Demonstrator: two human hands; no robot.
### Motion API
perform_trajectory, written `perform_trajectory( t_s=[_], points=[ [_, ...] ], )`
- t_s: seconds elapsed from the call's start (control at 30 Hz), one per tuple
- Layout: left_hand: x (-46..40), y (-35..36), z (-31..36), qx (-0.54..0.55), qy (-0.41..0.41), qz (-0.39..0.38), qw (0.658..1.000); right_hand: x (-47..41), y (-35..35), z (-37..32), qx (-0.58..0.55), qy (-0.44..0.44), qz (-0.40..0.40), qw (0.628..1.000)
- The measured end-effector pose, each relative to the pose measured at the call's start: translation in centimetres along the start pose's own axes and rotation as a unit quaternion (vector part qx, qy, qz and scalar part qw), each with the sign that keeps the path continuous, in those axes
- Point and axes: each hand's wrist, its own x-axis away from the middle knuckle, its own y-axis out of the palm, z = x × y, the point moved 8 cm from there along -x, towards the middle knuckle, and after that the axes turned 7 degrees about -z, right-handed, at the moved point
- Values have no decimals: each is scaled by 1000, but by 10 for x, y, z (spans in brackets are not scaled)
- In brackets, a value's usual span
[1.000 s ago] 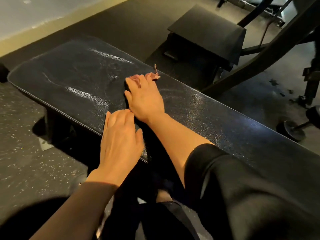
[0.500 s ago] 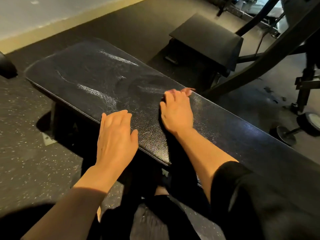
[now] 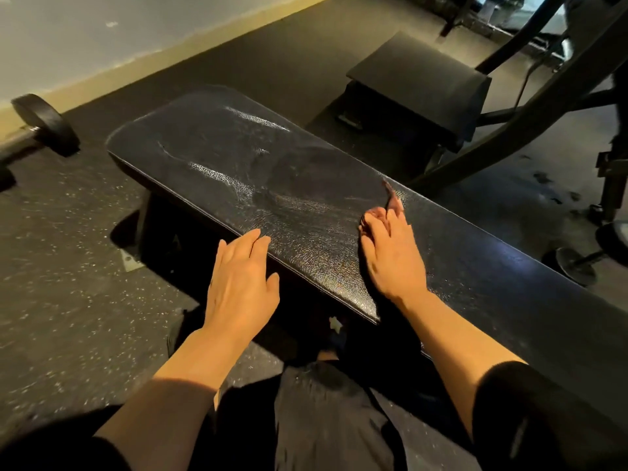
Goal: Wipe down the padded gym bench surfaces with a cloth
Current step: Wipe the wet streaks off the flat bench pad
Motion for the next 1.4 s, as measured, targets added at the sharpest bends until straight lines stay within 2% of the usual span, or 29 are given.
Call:
perform_trajectory(
  t_s=[0.1, 0.23, 0.3, 0.37, 0.47, 0.57, 0.67, 0.87, 1.1, 1.27, 1.4],
  points=[
    [2, -1, -6, 10, -7, -14, 1000, -2, 1, -39, 10, 12, 22, 1000],
    [4, -6, -19, 41, -46, -6, 998, -17, 24, -139, -32, -87, 26, 995],
    [5, -12, -24, 69, -70, 12, 995, -24, 35, -170, -41, -118, -2, 992],
    [6, -13, -27, 64, -79, 15, 995, -27, 38, -173, -28, -149, -25, 988],
    [6, -8, -26, 37, -73, 3, 997, -9, 26, -142, -9, -189, -42, 981],
    [4, -5, -23, 51, -76, 1, 996, 26, 13, -87, 3, -143, -56, 988],
    [0, -3, -19, 52, -69, 3, 996, 44, 8, -72, 25, -126, -68, 989],
    [-16, -10, -35, 43, -52, 42, 997, 2, 27, -130, 52, -136, -57, 988],
    [-26, -28, -78, 93, -120, 82, 985, -85, 47, -219, 54, -150, -41, 986],
    [-24, -31, -84, 99, -126, 81, 984, -118, 50, -235, 66, -161, -51, 983],
    [-23, -34, -90, 98, -140, 83, 982, -79, 39, -223, -6, -213, -35, 976]
  ],
)
